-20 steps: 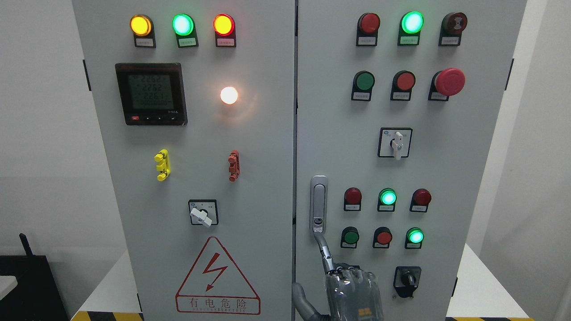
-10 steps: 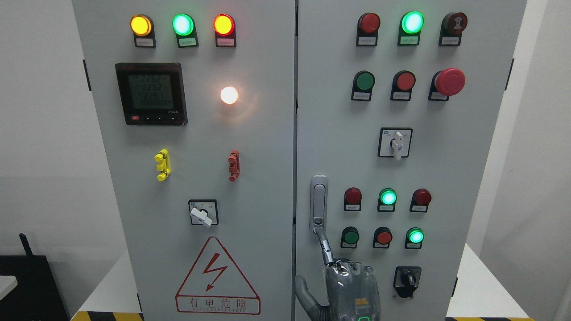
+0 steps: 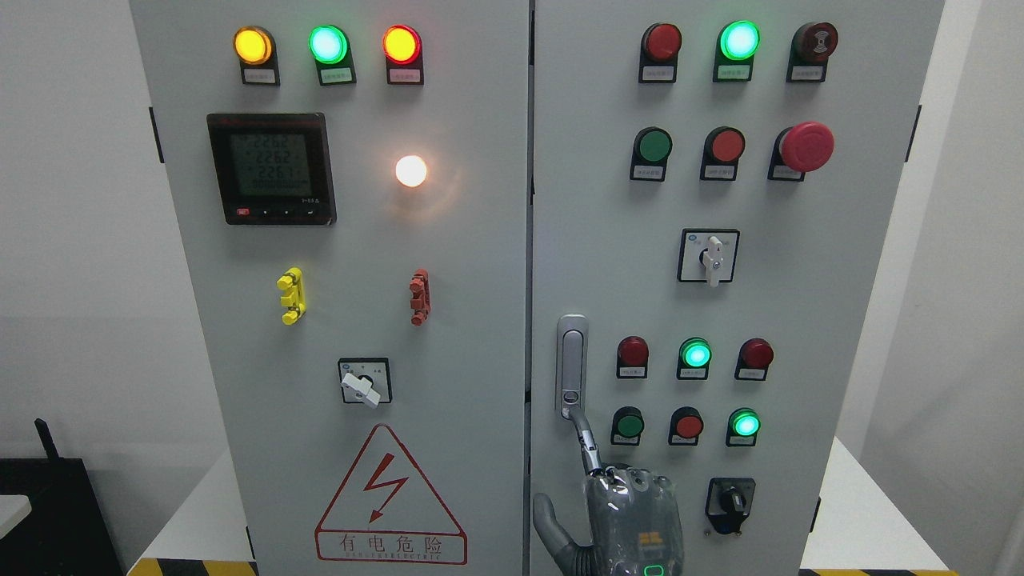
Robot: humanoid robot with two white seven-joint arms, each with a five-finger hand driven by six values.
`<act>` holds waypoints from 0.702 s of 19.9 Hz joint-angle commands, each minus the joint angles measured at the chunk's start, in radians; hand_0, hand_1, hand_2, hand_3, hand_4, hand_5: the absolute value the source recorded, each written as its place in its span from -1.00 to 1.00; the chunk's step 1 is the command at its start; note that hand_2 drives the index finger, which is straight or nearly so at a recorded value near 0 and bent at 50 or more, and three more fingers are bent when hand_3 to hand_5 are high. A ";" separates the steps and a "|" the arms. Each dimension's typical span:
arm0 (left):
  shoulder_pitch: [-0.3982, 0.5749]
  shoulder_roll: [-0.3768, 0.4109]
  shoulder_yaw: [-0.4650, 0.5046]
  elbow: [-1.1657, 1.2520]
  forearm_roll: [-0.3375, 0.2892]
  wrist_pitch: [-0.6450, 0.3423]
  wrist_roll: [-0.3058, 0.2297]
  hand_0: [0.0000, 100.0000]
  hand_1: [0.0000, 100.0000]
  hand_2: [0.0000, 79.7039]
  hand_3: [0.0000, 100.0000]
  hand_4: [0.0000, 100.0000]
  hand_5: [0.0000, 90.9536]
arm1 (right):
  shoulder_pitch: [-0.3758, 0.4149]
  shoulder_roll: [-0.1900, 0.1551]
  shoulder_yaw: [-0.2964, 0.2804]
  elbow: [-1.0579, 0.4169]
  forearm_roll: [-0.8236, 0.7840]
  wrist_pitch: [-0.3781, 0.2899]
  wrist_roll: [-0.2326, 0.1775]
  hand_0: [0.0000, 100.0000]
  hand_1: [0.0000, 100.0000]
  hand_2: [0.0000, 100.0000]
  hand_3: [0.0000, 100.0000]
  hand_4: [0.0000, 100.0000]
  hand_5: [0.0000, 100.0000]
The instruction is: Release door handle
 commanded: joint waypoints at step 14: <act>-0.031 0.000 -0.011 -0.009 0.000 0.001 0.000 -0.76 -0.22 -1.00 -1.00 -1.00 -1.00 | 0.001 -0.001 -0.002 0.021 0.004 0.000 0.026 -0.30 -0.16 -0.84 1.00 1.00 1.00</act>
